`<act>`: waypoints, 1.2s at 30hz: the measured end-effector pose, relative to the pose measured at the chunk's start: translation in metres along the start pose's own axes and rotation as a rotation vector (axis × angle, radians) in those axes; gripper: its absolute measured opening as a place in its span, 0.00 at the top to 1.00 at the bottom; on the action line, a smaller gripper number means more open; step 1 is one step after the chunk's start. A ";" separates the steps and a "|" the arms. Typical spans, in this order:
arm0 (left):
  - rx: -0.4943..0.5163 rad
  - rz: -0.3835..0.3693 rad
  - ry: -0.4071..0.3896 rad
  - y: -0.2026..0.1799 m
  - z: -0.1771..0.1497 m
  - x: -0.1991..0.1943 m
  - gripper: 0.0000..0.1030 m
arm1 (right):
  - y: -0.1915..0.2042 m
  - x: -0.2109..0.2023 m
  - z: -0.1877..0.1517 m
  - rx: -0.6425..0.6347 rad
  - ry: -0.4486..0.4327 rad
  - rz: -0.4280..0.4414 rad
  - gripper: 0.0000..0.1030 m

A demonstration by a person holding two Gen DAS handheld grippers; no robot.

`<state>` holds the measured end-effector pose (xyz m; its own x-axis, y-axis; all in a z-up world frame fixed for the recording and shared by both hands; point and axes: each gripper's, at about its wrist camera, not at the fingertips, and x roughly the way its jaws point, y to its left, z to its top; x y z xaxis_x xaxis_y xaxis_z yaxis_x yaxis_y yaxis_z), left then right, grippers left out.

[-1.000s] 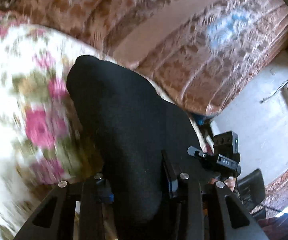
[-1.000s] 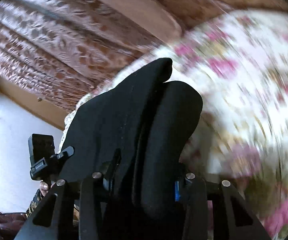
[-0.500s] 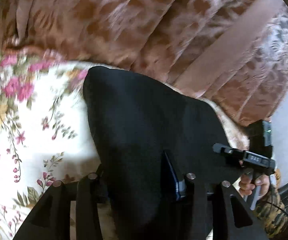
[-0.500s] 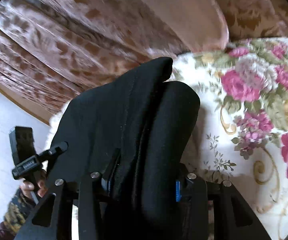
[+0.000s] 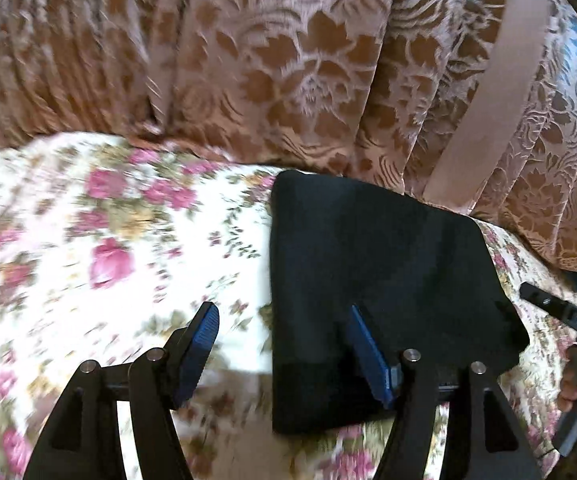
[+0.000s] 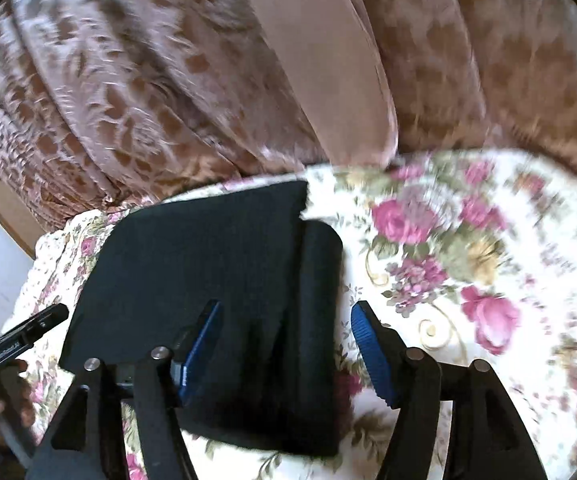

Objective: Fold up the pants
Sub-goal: 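Open both tools and release the folded trousers onto the bedspread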

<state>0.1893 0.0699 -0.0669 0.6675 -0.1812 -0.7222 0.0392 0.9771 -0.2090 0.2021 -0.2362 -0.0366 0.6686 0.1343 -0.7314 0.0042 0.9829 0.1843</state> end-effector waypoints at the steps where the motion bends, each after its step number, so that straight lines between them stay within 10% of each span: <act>1: 0.003 0.014 -0.013 -0.001 -0.005 -0.008 0.34 | 0.005 -0.007 -0.004 -0.010 -0.011 -0.021 0.33; 9: 0.049 0.097 -0.107 -0.025 -0.056 -0.071 0.34 | 0.065 -0.043 -0.057 -0.080 -0.074 -0.184 0.33; 36: 0.057 0.108 -0.138 -0.045 -0.101 -0.128 0.26 | 0.122 -0.104 -0.108 -0.142 -0.156 -0.204 0.32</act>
<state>0.0266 0.0378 -0.0315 0.7656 -0.0615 -0.6404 0.0008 0.9955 -0.0948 0.0525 -0.1166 -0.0093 0.7710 -0.0782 -0.6320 0.0536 0.9969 -0.0580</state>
